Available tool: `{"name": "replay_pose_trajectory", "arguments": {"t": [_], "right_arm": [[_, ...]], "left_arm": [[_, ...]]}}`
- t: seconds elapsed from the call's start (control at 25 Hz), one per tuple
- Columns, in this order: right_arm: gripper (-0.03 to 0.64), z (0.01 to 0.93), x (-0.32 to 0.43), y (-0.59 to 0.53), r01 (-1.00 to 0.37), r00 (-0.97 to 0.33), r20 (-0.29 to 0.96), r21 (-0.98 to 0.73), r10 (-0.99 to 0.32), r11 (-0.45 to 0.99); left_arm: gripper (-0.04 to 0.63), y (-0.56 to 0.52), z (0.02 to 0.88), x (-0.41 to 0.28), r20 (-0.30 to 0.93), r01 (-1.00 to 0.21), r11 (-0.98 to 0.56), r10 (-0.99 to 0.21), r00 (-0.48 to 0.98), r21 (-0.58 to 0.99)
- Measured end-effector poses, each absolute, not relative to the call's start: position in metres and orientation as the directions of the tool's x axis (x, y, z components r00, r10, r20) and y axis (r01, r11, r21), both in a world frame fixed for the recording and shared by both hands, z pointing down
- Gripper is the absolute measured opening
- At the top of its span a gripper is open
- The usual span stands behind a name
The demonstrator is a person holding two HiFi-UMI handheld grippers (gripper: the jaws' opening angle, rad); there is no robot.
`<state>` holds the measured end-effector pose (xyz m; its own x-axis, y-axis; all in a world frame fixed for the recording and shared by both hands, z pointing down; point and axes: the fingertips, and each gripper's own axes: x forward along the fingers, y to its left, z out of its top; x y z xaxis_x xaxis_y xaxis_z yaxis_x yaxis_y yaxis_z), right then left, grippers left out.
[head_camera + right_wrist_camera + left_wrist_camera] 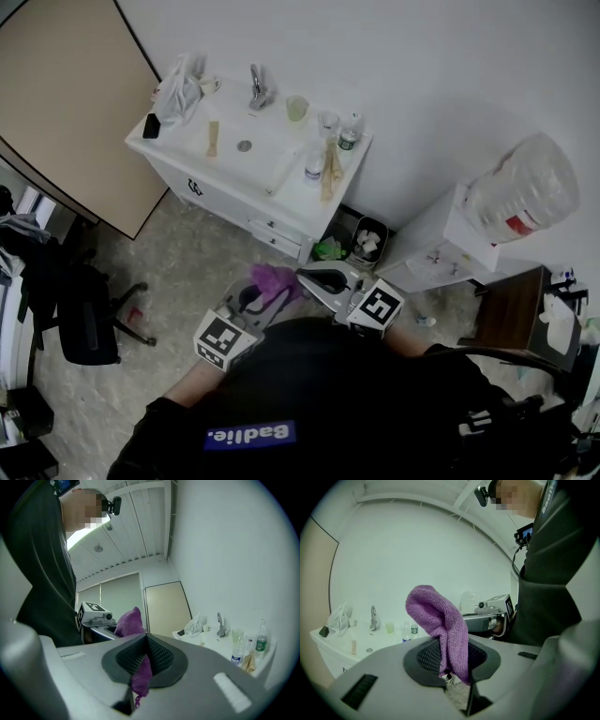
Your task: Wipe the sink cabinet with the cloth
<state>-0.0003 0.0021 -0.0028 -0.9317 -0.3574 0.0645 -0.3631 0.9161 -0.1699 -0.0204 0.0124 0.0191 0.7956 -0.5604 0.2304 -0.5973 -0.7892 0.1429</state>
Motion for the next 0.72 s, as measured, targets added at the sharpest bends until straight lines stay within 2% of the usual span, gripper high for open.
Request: {"name": "replay_pose_trajectory", "arguments": {"t": [0.72], "right_arm": [[0.002,0.003,0.003,0.002,-0.360,-0.933,0.080,-0.175,-0.351,0.916]], "left_arm": [[0.087,0.013,0.020,-0.015,0.207,-0.603,-0.783,-0.571,0.794,0.152]]}}
